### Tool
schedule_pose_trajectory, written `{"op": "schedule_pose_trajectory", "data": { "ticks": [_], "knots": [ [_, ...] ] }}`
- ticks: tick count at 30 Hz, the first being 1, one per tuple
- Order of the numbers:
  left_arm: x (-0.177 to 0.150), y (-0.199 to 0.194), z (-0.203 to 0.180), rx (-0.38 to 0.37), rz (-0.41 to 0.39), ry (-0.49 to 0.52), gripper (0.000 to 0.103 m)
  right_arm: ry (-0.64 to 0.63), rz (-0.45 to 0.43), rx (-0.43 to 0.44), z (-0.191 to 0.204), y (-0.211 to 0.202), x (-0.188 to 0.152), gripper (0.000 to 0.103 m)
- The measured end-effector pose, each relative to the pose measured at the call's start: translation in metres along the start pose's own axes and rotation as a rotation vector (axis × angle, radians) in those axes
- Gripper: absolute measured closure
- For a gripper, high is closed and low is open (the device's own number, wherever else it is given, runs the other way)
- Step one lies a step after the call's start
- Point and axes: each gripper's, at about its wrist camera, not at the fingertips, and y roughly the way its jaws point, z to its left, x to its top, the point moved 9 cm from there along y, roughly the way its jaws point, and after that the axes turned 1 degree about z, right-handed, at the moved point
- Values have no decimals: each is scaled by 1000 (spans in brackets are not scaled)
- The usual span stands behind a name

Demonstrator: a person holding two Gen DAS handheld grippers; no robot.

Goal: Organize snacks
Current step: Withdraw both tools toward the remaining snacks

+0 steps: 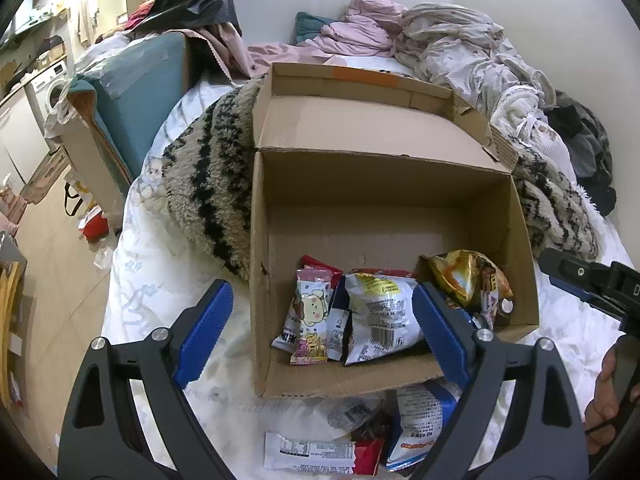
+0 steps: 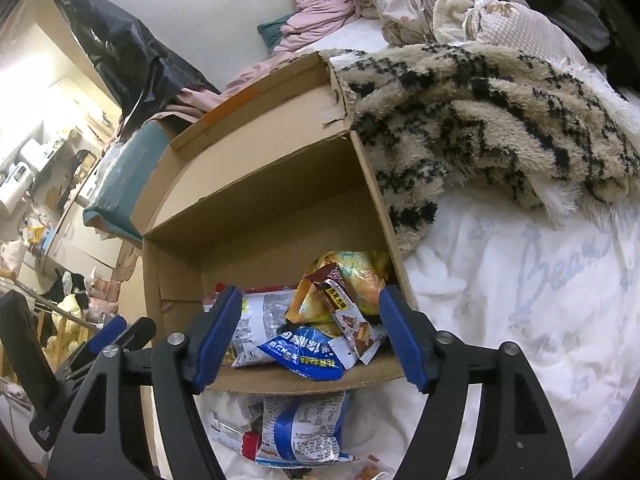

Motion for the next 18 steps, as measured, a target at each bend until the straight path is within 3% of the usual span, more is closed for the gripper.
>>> {"op": "schedule_pose_trajectory", "data": {
  "ticks": [12, 18],
  "knots": [
    [-13, -33, 21, 22, 3, -20, 14, 95, -13, 58, -4, -37, -13, 29],
    [-45, -38, 39, 2, 94, -122, 14, 156, -17, 49, -16, -54, -29, 29]
  ]
}}
